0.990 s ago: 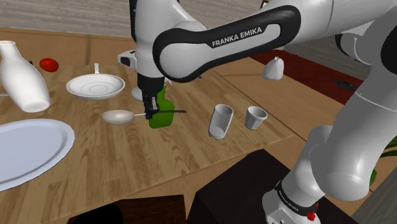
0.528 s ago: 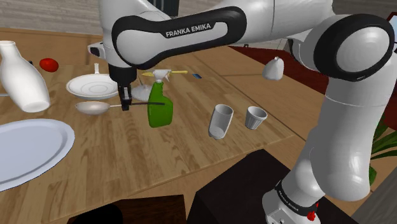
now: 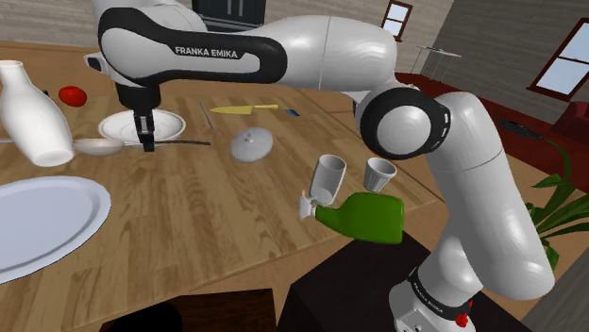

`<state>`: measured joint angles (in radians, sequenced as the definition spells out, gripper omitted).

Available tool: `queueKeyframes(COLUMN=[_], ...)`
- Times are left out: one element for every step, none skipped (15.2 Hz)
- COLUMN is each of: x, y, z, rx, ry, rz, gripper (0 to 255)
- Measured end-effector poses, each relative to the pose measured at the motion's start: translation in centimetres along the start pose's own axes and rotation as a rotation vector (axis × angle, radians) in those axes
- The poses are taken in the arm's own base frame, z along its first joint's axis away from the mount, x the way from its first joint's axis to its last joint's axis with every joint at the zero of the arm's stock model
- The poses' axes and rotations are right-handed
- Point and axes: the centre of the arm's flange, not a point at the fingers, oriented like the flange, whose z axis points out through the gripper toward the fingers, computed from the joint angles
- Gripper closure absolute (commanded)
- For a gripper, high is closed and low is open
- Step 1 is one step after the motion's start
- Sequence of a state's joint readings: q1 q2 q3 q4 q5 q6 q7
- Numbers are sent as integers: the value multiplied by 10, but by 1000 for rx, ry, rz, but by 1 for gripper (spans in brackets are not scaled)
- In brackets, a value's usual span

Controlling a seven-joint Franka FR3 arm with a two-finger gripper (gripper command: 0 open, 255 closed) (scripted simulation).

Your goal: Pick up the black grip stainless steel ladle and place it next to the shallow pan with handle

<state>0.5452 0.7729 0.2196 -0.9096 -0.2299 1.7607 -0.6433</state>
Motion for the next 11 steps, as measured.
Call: queueKeyframes(x=[2, 3, 2, 3, 2, 4, 3, 3, 3, 2, 3], y=[2, 3, 3, 2, 2, 1, 1, 0, 0, -1, -2], z=[5, 9, 14, 20, 26, 29, 35, 41, 47, 51, 56], rx=[1, 1, 1, 0, 1, 0, 1, 0, 1, 1, 0], ry=[-1, -2, -2, -2, -2, -2, -2, -2, -2, -2, -2], rz=[1, 1, 1, 1, 1, 1, 1, 2, 1, 1, 2], gripper=[255, 255, 255, 255, 255, 255, 255, 255, 255, 255, 255])
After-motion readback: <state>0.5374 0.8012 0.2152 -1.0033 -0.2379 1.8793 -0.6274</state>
